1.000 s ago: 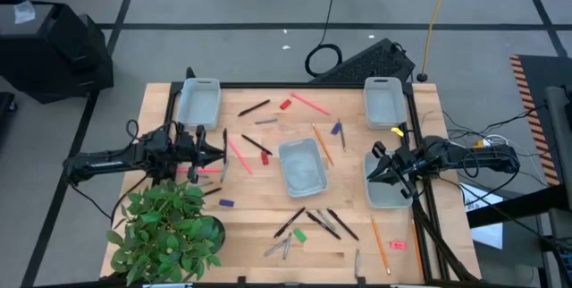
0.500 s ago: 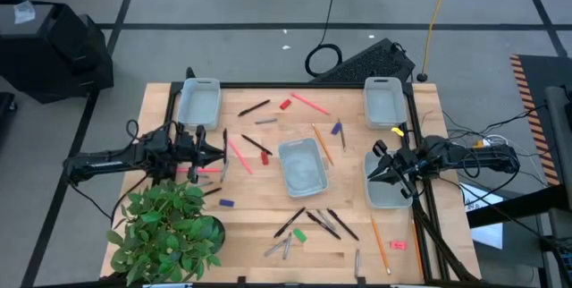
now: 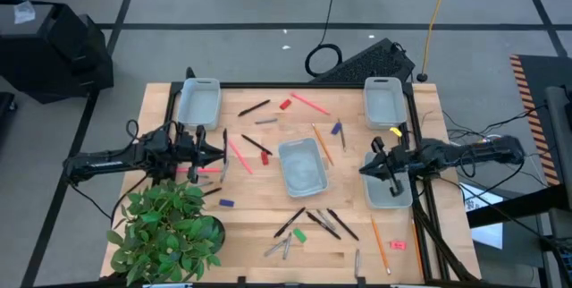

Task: Sort crayons/erasers/pens/pencils in bins
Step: Put the black pen into the bottom right gray bin

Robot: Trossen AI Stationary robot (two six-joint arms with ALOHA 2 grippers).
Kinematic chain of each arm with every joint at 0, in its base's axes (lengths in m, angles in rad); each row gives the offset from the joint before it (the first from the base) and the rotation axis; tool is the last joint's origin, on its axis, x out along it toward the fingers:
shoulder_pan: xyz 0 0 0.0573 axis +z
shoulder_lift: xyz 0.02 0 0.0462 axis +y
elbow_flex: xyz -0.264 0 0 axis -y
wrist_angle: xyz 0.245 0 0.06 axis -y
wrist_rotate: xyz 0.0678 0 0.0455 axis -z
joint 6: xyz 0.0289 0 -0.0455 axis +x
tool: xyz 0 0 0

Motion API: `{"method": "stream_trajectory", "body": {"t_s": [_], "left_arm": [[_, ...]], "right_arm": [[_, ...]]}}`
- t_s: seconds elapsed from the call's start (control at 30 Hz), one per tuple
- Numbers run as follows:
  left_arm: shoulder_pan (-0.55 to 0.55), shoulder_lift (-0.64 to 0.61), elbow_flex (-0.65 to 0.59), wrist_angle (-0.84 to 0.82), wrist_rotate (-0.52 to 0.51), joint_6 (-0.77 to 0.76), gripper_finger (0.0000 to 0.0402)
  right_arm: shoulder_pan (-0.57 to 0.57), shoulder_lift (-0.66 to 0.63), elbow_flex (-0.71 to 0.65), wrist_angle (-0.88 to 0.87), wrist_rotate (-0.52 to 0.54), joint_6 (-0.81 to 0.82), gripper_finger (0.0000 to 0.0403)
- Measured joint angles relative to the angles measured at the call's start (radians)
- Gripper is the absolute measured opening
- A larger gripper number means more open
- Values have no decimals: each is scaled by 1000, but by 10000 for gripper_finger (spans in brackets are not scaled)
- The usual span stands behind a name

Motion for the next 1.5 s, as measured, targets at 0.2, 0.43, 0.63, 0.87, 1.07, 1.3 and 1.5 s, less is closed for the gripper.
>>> {"method": "stream_trajectory", "body": {"t_s": [0.2,0.43,0.63,0.87,1.07,1.3,1.5], "left_arm": [[0,0,0,0,0,0,56],[0,0,0,1,0,0,56],[0,0,0,1,0,0,56],[0,0,0,1,0,0,56],[0,0,0,1,0,0,56],[0,0,0,1,0,0,56],[0,0,0,1,0,0,56]], "right_arm": [[241,301,165,20,291,-32,1],[493,670,316,-1,664,33,0],[597,975,539,-108,800,178,0],[625,1252,825,-379,722,467,18],[625,1432,1041,-761,567,731,93],[591,1559,1086,-959,447,1003,134],[555,1572,1086,-986,429,1057,134]]}}
